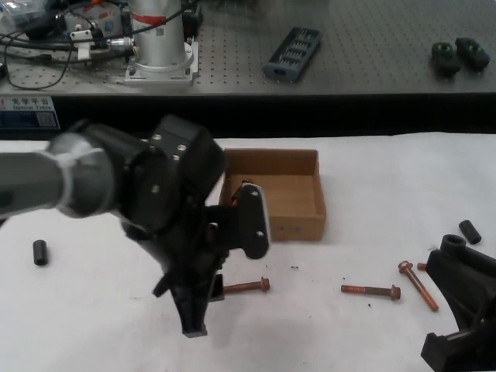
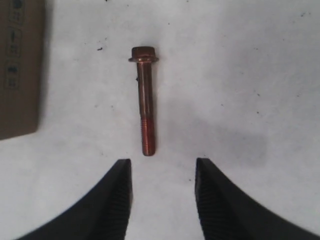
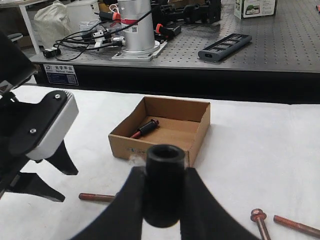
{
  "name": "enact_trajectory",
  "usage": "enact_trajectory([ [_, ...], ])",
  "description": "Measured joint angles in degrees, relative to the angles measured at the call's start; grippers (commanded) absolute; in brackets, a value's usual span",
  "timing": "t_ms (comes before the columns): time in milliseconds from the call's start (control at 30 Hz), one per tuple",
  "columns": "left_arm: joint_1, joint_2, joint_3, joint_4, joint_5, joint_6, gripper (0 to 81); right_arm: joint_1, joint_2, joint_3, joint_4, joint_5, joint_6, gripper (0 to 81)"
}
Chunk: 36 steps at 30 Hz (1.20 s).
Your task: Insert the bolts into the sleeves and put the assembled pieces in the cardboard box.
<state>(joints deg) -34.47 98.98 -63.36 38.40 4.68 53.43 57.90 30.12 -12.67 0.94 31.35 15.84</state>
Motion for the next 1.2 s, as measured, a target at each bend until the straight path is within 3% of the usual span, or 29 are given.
enact_trajectory([
  [400, -1.4, 3.6, -0.9, -5.2, -1.5, 4.0, 34.9, 0.0, 0.0, 0.0, 0.0, 0.1, 0.0, 6.6],
  [1200, -3.5, 12.0, -7.6, -2.3, -1.1, 4.0, 34.8, 0.0, 0.0, 0.0, -0.1, 0.1, 0.0, 6.6],
])
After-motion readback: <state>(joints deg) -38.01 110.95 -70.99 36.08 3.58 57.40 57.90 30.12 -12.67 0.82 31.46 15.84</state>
